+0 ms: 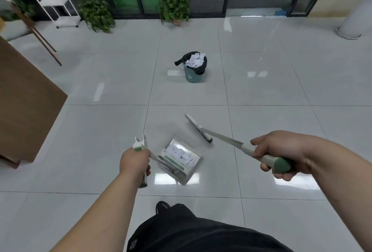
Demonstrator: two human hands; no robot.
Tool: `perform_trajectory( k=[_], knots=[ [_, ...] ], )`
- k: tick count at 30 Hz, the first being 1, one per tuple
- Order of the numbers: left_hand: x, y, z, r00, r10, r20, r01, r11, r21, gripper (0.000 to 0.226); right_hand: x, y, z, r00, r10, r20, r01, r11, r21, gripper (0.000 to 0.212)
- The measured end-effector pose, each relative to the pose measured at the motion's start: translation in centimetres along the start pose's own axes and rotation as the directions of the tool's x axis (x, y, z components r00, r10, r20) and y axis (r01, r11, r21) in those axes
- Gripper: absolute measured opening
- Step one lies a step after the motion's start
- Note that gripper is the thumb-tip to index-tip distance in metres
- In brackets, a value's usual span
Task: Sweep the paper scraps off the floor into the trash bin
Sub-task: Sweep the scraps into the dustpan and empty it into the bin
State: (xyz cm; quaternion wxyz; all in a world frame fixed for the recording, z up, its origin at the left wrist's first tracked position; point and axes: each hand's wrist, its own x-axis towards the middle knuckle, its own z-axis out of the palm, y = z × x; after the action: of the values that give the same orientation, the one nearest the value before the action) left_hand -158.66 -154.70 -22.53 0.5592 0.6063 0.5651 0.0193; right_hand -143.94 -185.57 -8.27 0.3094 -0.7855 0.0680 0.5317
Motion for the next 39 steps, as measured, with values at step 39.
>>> perform_trajectory(
  k=[39],
  knots=[
    [28.6, 54.0, 4.1, 0.908, 0.401, 0.121, -0.410, 0.910, 0.059, 0.016, 27.9, -46.4, -20.2, 0.619, -0.290, -0.730, 0.359, 0.931, -0.066, 0.014]
  ],
)
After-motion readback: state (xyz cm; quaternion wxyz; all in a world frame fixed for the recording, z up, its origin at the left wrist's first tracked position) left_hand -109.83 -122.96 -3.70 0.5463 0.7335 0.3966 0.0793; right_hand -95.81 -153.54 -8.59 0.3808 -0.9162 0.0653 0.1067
